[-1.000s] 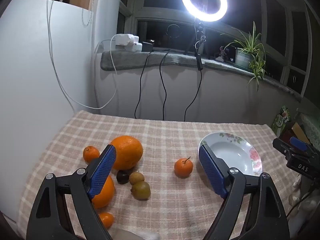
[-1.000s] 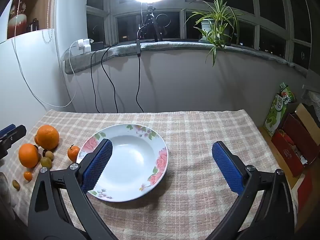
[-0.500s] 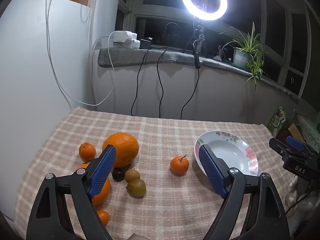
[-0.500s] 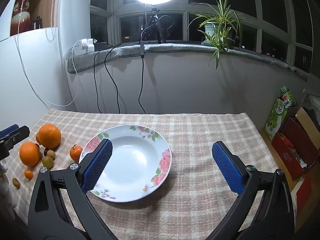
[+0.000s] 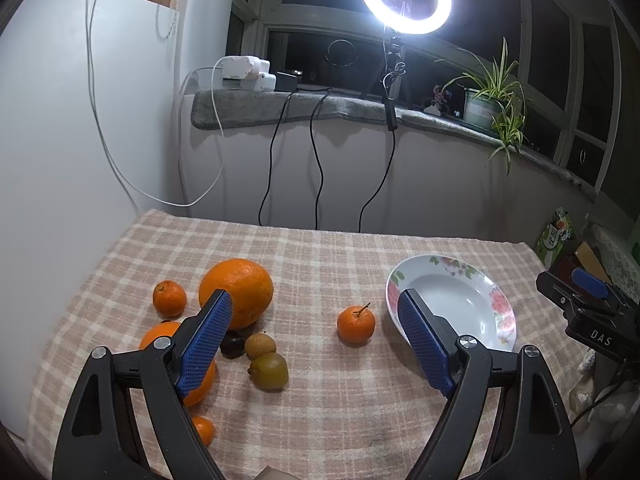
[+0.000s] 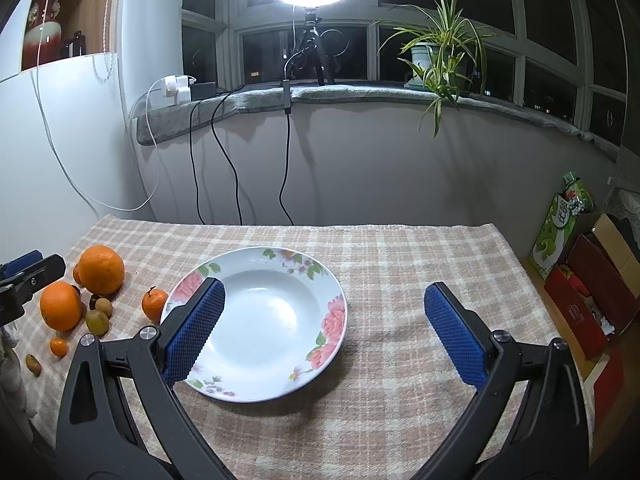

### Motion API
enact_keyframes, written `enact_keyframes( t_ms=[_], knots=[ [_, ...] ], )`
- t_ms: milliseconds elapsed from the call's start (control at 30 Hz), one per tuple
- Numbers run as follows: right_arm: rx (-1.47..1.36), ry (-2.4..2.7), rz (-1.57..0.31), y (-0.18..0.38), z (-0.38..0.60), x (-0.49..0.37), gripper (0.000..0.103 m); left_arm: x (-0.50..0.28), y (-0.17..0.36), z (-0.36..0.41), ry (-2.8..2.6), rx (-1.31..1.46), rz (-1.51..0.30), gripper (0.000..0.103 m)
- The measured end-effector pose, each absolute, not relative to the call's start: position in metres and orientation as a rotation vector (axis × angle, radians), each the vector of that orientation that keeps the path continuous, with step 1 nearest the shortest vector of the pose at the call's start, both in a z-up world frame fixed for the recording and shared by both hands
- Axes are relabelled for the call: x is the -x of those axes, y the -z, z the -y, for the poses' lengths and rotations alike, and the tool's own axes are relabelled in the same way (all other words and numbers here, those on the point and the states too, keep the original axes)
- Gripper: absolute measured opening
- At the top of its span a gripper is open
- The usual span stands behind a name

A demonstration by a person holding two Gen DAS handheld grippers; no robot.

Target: Organize fruits

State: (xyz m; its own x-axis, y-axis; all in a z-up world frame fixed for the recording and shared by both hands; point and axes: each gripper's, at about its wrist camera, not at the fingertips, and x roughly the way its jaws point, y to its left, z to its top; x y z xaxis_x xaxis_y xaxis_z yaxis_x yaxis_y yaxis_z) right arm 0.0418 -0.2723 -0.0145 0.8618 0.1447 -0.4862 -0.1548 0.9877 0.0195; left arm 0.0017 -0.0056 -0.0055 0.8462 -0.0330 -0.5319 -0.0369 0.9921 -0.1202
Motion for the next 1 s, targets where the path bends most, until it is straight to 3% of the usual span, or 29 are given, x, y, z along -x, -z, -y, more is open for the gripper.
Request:
enact_keyframes(
  t_ms=[1000],
  knots=[
    [0.031,-0.169,-0.519,0.0170,0.2661,-0.0412,0.102,-0.0007,0.0057,0.0031,-0.001,0.138,-0.566,0.085]
  ],
)
